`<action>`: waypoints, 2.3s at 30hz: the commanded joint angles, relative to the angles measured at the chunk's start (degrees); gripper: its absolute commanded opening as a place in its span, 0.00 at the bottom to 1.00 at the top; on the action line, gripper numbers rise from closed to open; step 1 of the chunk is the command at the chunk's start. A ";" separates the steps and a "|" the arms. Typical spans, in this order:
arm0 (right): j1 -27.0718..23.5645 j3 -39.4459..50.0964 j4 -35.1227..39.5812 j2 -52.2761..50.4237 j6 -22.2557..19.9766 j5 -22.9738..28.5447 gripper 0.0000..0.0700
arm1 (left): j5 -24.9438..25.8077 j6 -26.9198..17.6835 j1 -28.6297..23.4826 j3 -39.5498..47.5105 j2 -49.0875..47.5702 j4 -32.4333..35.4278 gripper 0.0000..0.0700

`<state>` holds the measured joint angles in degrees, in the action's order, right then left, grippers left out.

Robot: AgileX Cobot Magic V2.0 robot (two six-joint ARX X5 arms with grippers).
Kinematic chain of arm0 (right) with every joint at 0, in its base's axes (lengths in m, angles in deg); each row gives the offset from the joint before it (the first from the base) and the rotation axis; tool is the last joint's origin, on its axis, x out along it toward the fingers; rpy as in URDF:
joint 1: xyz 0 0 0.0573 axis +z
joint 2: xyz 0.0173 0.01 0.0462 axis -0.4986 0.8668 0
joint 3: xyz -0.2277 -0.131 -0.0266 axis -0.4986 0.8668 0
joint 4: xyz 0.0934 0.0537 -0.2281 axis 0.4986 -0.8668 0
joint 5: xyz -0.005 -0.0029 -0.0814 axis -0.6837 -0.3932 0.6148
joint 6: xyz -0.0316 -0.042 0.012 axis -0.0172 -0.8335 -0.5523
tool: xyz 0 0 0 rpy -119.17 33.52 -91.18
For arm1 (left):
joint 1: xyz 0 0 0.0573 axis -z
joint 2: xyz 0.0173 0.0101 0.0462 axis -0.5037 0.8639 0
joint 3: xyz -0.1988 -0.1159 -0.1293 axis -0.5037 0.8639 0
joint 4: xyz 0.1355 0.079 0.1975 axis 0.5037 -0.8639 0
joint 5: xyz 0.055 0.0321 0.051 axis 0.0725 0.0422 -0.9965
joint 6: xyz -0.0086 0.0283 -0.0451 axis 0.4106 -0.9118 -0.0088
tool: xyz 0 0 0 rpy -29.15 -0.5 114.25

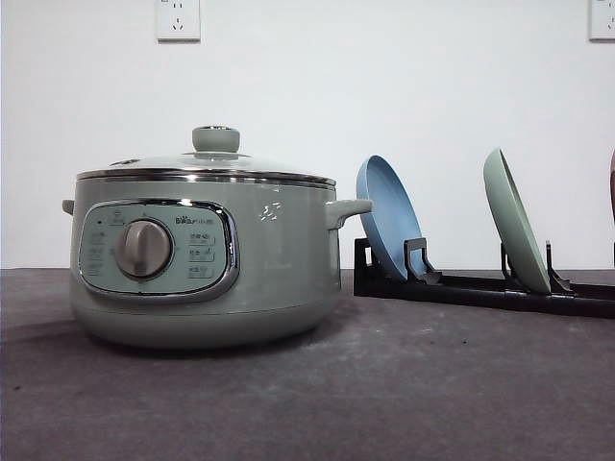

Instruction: Transfer potato from steamer to green plate

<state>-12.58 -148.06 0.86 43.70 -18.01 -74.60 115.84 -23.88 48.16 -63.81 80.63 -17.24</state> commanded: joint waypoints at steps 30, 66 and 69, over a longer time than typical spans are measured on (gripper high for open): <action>0.28 -1.16 0.48 0.20 4.07 2.00 0.99 | 0.59 -1.07 0.55 -1.55 2.73 0.17 0.92; -12.47 -21.27 16.46 52.23 14.47 6.67 0.99 | 0.59 -4.08 0.55 -1.53 2.73 0.09 0.91; -13.14 -21.40 18.81 54.82 14.45 7.37 0.99 | 0.57 -4.39 0.55 -1.53 2.73 0.09 0.91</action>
<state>-25.66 -168.01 18.76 97.56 -4.34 -67.36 115.86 -26.82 48.44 -63.81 82.95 -17.62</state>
